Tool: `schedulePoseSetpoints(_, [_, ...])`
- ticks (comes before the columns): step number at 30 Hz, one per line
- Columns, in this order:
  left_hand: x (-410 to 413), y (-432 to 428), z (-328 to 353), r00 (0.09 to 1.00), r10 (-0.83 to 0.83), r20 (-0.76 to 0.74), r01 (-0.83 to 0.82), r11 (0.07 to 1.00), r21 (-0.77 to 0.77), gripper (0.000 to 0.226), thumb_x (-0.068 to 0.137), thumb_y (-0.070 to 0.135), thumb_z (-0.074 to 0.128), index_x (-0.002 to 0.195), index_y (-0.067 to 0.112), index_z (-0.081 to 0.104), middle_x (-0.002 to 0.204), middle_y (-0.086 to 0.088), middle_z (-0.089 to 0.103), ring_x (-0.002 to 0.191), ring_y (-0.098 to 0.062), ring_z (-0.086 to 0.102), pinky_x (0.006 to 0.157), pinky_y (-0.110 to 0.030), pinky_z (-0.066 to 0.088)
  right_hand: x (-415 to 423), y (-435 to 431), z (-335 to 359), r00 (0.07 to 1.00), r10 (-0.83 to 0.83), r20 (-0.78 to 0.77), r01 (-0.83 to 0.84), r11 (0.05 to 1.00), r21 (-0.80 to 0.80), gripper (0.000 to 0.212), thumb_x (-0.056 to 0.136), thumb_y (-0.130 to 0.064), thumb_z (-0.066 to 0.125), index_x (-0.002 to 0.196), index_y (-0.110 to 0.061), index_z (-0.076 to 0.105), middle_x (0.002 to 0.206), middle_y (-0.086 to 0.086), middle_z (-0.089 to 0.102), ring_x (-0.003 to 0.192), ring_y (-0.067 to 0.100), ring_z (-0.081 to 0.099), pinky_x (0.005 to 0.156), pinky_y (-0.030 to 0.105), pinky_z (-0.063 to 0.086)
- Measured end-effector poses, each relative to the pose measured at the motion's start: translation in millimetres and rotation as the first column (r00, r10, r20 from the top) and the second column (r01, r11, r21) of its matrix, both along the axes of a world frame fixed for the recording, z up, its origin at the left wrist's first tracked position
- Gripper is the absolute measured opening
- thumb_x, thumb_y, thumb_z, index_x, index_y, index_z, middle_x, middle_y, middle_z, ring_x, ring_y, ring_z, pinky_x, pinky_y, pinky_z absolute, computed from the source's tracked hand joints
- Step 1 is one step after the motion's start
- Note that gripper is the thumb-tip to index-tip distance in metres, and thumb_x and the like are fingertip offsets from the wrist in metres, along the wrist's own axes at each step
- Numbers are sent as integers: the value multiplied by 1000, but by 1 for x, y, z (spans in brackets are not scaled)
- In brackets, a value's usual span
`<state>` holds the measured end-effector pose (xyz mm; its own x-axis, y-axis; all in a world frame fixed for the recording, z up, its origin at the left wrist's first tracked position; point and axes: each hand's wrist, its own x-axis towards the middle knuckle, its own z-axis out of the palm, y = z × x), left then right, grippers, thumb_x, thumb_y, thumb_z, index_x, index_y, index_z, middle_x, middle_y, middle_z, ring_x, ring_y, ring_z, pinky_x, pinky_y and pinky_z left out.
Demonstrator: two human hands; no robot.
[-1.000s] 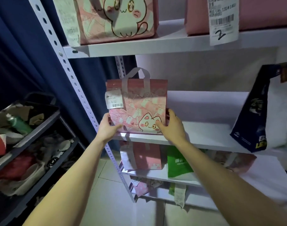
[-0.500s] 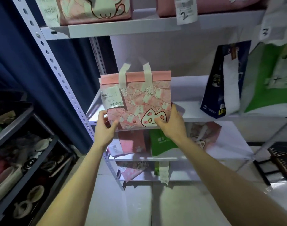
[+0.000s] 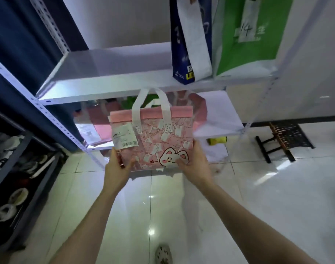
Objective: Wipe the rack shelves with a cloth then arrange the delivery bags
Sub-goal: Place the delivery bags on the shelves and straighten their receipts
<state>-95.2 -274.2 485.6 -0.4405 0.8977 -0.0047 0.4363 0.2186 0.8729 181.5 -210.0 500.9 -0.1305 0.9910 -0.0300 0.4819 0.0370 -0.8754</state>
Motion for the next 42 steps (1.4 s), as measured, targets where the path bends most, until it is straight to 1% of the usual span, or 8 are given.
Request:
schedulePoseSetpoints(3, [26,-3,-42,999,-45,6,46,993,-110,51,97,38,78,133,49,45,108,25,76,98,-8,76,73,-31,57,28,-13,-39,998,-38,46,41,998,-57,73,83,-19,76,144,-35,38,129,-16,62,113,13,66,91,42,59])
schedulePoseSetpoints(7, [49,8,-90,994,-110,-20,103,970,-222,51,99,40,75,139,32,45,113,13,76,101,-18,75,84,-44,61,52,-15,-83,991,-69,119,86,987,-138,75,82,-19,78,146,-31,40,124,-16,60,100,7,66,89,35,56])
schedulePoseSetpoints(11, [64,21,-130,985,-172,9,167,939,-300,53,100,36,75,145,27,49,125,5,74,111,-23,72,91,-46,60,70,-9,-121,978,-66,197,105,975,-197,73,83,-21,79,145,-25,41,130,-4,67,114,24,66,91,38,56])
schedulePoseSetpoints(18, [86,49,-192,982,-190,-16,164,883,-440,46,99,36,72,139,22,53,95,10,65,96,-27,70,70,-33,48,90,12,-183,977,-57,204,108,963,-249,68,80,-17,78,139,-24,45,127,-3,67,111,23,66,88,34,55])
schedulePoseSetpoints(23, [105,75,-250,985,-174,13,157,849,-505,46,97,33,74,137,24,53,101,9,69,97,-23,68,81,-38,56,110,37,-249,975,-21,222,84,957,-277,75,78,-18,78,145,-21,43,128,3,65,113,28,63,93,41,55])
schedulePoseSetpoints(27, [121,101,-309,987,-160,8,141,845,-516,50,95,28,75,140,23,52,119,1,73,111,-28,70,92,-41,57,126,63,-317,969,13,248,60,957,-284,71,79,-21,79,140,-20,43,121,5,70,107,31,67,83,36,54])
schedulePoseSetpoints(37, [131,199,-450,992,-124,-26,104,914,-392,54,89,19,74,137,17,50,111,5,63,101,-24,62,81,-34,46,124,172,-459,968,-15,249,53,988,-146,77,85,-17,77,149,-16,36,129,7,67,113,29,66,84,33,49])
schedulePoseSetpoints(42, [119,254,-503,996,-75,-47,58,952,-300,56,89,17,73,139,21,47,121,4,64,111,-25,63,94,-42,55,108,237,-511,975,-44,216,55,998,-44,81,84,-16,80,151,-18,35,134,3,65,110,21,66,87,30,50])
